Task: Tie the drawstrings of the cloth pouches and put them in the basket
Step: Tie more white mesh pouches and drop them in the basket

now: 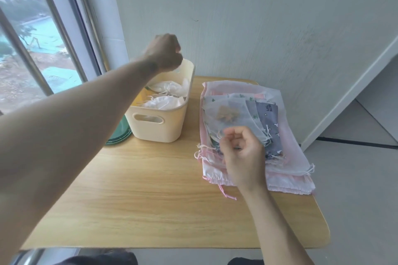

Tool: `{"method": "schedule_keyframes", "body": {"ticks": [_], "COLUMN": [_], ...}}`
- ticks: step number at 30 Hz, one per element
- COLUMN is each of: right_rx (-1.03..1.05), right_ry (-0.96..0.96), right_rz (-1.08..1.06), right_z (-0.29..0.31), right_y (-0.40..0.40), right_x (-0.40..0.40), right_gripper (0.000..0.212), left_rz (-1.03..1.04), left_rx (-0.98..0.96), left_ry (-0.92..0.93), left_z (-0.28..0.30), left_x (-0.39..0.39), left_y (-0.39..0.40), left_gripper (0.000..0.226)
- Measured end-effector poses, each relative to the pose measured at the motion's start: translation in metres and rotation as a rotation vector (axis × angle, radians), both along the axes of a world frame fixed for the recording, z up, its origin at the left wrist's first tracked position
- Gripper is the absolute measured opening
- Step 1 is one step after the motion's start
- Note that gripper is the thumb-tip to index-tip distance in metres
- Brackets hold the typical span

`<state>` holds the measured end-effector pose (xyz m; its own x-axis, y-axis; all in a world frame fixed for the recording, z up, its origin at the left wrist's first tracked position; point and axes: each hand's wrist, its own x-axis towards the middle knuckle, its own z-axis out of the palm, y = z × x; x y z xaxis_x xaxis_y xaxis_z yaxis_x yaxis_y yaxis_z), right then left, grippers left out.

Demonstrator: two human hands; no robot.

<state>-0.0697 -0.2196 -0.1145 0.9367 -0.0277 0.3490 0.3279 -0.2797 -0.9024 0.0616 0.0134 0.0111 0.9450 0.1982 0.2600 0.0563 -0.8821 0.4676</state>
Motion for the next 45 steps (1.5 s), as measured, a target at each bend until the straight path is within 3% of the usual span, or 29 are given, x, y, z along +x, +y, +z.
{"method": "schedule_keyframes", "body": {"ticks": [3, 5, 9, 12, 14, 20, 25, 28, 30, 35, 40, 45], "right_rx": [-0.164, -0.281, -0.445, -0.553, -0.590, -0.540, -0.442, -0.523, -0.570, -0.556, -0.507, -0.468], "right_ry": [-0.107, -0.138, -0.136, 0.016, 0.088, -0.038, -0.129, -0.009, 0.045, 0.009, -0.228, -0.314], "right_rz": [-0.162, -0.240, -0.263, -0.198, -0.187, -0.197, -0.061, 0.022, 0.026, -0.084, -0.180, -0.002], "right_z": [-0.002, -0.006, -0.012, -0.014, -0.015, -0.010, -0.002, -0.005, -0.009, -0.010, -0.005, -0.001], "right_y": [-0.021, -0.035, -0.056, -0.064, -0.066, -0.068, -0.060, -0.058, -0.056, -0.049, -0.042, -0.031], "right_x": [0.013, 0.021, 0.028, 0.029, 0.029, 0.026, 0.019, 0.017, 0.016, 0.016, 0.017, 0.002], "right_gripper": [0.016, 0.016, 0.026, 0.039, 0.037, 0.019, 0.030, 0.040, 0.034, 0.025, 0.029, 0.020], "left_rz": [-0.065, -0.256, -0.440, -0.509, -0.550, -0.420, -0.312, -0.244, -0.199, -0.180, -0.203, -0.145], "left_rx": [-0.096, -0.136, 0.031, 0.196, 0.221, 0.135, -0.015, -0.057, -0.086, -0.113, -0.061, -0.154], "left_ry": [-0.335, -0.371, -0.055, 0.222, 0.314, 0.044, -0.208, -0.175, -0.096, -0.074, -0.224, -0.231], "left_z": [0.017, 0.010, -0.040, -0.079, -0.097, -0.108, -0.107, -0.117, -0.127, -0.133, -0.125, -0.116], "left_x": [-0.031, -0.053, -0.081, -0.093, -0.100, -0.110, -0.130, -0.140, -0.142, -0.139, -0.155, -0.182], "left_y": [-0.040, -0.068, -0.110, -0.123, -0.125, -0.116, -0.085, -0.077, -0.079, -0.081, -0.071, -0.046], "left_gripper": [0.033, 0.031, 0.037, 0.054, 0.054, 0.029, 0.024, 0.019, 0.019, 0.035, 0.015, 0.014]}}
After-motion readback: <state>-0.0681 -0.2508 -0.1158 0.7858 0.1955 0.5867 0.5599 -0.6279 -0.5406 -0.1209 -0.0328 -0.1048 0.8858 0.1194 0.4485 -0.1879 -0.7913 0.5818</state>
